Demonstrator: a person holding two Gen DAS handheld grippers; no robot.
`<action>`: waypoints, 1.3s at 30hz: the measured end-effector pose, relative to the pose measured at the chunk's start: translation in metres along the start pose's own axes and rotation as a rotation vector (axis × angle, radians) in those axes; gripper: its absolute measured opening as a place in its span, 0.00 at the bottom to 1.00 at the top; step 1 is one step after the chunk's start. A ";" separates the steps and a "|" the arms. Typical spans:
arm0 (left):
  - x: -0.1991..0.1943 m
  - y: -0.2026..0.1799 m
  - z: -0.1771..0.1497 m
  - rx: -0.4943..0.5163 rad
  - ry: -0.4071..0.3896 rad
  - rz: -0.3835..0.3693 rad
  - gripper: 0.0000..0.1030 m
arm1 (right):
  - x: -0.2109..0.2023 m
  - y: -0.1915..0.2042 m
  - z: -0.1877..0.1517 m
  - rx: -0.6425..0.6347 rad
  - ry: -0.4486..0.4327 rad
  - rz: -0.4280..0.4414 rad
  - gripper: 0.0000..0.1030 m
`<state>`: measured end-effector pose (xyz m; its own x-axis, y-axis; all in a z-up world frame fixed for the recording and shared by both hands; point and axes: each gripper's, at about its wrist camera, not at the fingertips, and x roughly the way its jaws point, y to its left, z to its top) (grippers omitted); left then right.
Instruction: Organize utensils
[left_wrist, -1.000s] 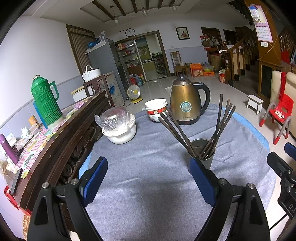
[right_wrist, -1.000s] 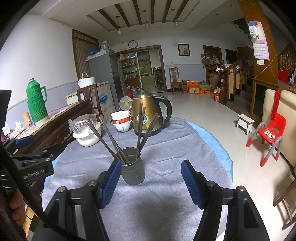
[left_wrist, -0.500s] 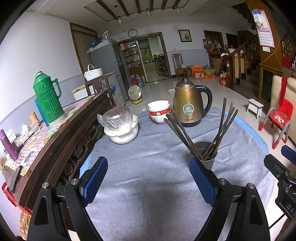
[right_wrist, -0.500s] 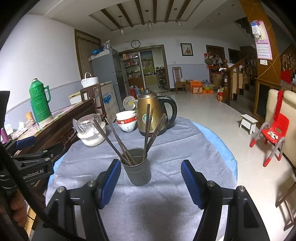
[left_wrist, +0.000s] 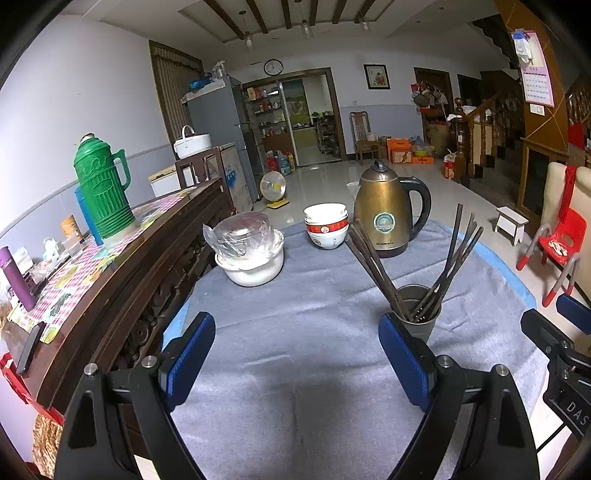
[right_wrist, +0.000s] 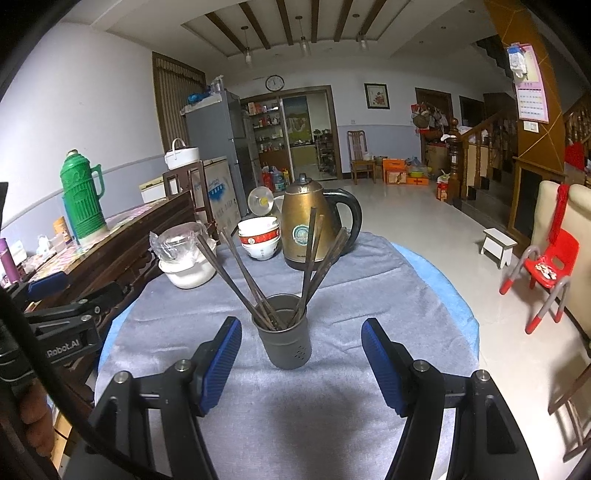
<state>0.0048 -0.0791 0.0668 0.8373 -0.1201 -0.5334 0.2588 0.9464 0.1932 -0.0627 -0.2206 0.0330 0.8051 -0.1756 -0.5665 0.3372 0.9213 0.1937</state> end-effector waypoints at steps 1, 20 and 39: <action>-0.001 0.001 0.000 -0.002 -0.001 0.001 0.88 | 0.000 0.000 0.000 0.003 0.000 0.000 0.69; -0.010 0.028 -0.004 -0.051 -0.025 0.015 0.88 | -0.007 0.025 0.002 -0.017 -0.001 0.025 0.69; -0.023 0.050 -0.008 -0.096 -0.046 0.013 0.88 | -0.019 0.046 0.003 -0.039 -0.012 0.030 0.69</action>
<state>-0.0054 -0.0269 0.0816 0.8622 -0.1192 -0.4924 0.2021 0.9722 0.1185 -0.0608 -0.1760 0.0550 0.8208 -0.1513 -0.5508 0.2934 0.9390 0.1792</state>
